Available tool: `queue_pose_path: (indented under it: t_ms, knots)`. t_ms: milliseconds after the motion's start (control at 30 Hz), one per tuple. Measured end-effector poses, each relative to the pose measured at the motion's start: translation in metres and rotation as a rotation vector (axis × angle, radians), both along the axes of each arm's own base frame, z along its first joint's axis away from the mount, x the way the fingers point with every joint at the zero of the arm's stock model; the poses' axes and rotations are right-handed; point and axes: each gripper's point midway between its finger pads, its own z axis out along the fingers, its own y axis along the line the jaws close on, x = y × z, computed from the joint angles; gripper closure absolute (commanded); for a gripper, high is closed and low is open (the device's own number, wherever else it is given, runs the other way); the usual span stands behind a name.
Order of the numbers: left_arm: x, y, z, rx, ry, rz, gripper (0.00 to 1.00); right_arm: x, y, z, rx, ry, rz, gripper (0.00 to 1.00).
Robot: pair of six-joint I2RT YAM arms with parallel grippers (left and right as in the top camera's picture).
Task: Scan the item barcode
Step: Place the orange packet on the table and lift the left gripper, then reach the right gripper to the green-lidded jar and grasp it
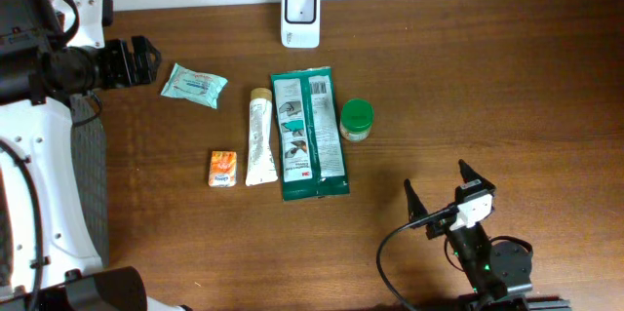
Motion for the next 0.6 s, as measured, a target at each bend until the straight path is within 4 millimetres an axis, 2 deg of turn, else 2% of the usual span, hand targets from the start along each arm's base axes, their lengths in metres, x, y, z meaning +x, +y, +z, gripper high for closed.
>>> queue_pose_path:
  t_ms: [100,167,233,300,333,367,433,500,600]
  knots:
    - [0.0,-0.001,0.0,-0.002,-0.001,-0.002,0.01,-0.006,0.011,0.011,0.058,0.036,0.067,0.02]
    - [-0.001,-0.001,0.0,-0.003,0.003,-0.003,0.01,-0.013,0.021,0.051,0.094,0.042,0.13,0.02]
    - [0.0,-0.001,0.0,-0.005,-0.001,-0.004,0.01,-0.016,0.026,0.076,0.106,0.14,0.156,0.02]
    - [0.0,-0.001,0.0,-0.006,0.001,-0.005,0.01,-0.01,0.03,0.097,0.109,0.271,0.165,0.02]
    - [0.0,-0.001,0.0,-0.005,0.0,-0.005,0.01,-0.007,0.03,0.1,0.11,0.339,0.163,0.02]
    - [-0.001,-0.001,0.0,-0.006,0.002,-0.005,0.01,0.008,0.032,0.113,0.111,0.427,0.161,0.02]
    - [-0.001,-0.001,0.0,-0.006,0.002,-0.005,0.01,0.031,0.035,0.116,0.108,0.565,0.152,0.02]
    - [0.0,-0.001,0.0,-0.006,0.0,-0.005,0.01,0.055,0.038,0.107,0.107,0.713,0.144,0.02]
    - [0.0,-0.001,0.0,-0.006,0.001,-0.005,0.01,0.101,0.043,0.067,0.105,0.908,0.131,0.02]
